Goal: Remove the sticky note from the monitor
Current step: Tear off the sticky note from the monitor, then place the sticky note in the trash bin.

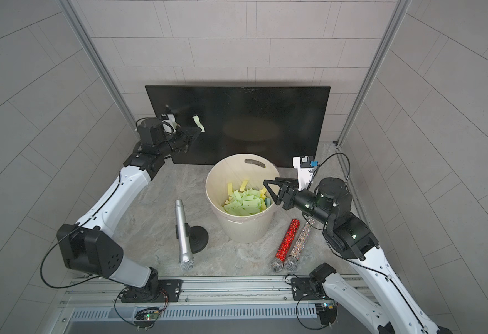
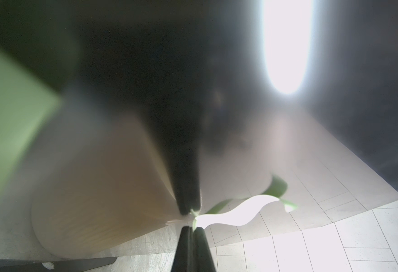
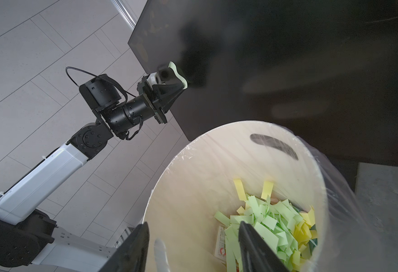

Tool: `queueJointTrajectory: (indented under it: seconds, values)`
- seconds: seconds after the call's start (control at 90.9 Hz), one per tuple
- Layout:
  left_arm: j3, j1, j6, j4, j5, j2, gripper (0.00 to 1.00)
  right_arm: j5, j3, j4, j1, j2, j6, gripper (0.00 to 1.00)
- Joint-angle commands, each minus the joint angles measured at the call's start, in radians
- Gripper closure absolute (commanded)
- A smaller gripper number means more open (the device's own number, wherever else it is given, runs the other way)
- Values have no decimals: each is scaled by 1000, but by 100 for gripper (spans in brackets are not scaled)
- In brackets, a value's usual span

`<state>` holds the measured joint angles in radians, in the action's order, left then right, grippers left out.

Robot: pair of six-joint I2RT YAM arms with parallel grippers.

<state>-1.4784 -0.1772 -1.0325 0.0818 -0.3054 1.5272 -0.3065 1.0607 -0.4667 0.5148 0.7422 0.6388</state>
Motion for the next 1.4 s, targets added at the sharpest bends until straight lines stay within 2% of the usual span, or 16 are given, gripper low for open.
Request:
queueJointTrajectory:
  seconds: [0.0, 0.374, 0.671, 0.969, 1.387]
  values:
    - [31, -4, 17, 11, -5, -27, 100, 9, 29, -15, -4, -13, -12, 38]
    - [95, -12, 14, -19, -44, -93, 100, 10, 23, -15, -4, -18, -11, 38]
    - [108, -62, 25, 8, -77, -155, 100, 15, 20, -15, -4, -23, -11, 38]
    - [110, -173, 75, 79, -69, -223, 100, 25, 18, -15, -4, -25, -15, 38]
    - [132, -400, 200, 239, 10, -310, 100, 35, 14, -16, -5, -32, -19, 38]
